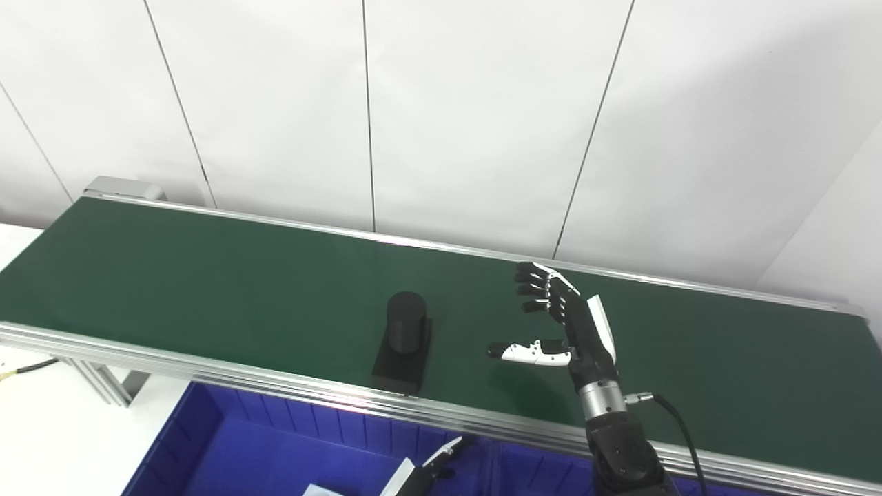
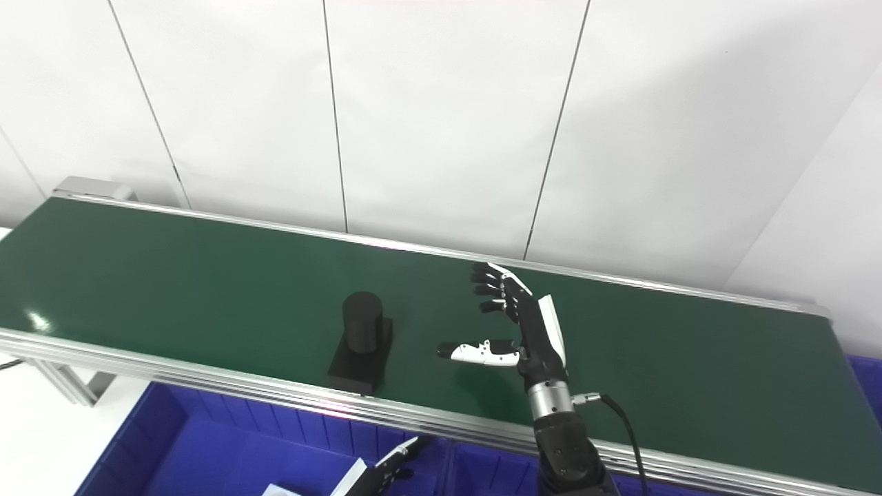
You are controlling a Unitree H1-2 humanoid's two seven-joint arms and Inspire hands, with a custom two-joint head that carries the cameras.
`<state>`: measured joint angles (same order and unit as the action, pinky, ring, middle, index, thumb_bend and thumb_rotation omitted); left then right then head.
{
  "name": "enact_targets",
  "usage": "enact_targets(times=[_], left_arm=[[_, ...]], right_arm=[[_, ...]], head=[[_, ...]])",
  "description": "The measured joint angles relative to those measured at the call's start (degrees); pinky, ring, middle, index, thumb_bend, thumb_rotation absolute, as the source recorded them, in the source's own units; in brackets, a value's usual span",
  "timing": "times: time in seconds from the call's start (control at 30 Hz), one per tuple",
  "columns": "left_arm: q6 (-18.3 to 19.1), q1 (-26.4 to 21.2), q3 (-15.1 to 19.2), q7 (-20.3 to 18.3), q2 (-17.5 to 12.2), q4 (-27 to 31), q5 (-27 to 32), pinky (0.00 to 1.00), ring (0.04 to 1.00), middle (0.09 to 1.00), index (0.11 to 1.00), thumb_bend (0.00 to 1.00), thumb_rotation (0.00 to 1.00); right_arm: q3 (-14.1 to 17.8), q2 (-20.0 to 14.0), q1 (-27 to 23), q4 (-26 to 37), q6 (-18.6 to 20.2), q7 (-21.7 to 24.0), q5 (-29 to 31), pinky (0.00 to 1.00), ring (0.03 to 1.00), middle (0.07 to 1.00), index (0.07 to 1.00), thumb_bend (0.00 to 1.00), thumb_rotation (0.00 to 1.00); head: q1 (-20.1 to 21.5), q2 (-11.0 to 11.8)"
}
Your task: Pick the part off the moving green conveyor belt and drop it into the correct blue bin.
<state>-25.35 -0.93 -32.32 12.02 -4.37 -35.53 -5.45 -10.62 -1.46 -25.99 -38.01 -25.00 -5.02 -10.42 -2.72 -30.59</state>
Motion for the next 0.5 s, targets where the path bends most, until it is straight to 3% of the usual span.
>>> enact_targets(times=[0.37,0.5], left_arm=[[0.02,3.48,0.39,-1.62,-1.06,5.66,1.13,0.88,0.939,0.940,0.899,1.00,0.96],[0.02,3.75,0.23,-1.70,-1.09,6.46,1.09,0.87,0.938,0.941,0.903,1.00,0.97]], right_arm=[[-0.54,0.10,-0.44,-2.69,0.00,-0.33,0.08,0.66,0.767,0.797,0.772,1.00,0.18],[-0.57,0.32,-0.58,-3.36,0.00,-0.56,-0.02,0.62,0.744,0.787,0.773,1.00,0.16]], head=[[-0.26,0.09],[0.09,0.00]])
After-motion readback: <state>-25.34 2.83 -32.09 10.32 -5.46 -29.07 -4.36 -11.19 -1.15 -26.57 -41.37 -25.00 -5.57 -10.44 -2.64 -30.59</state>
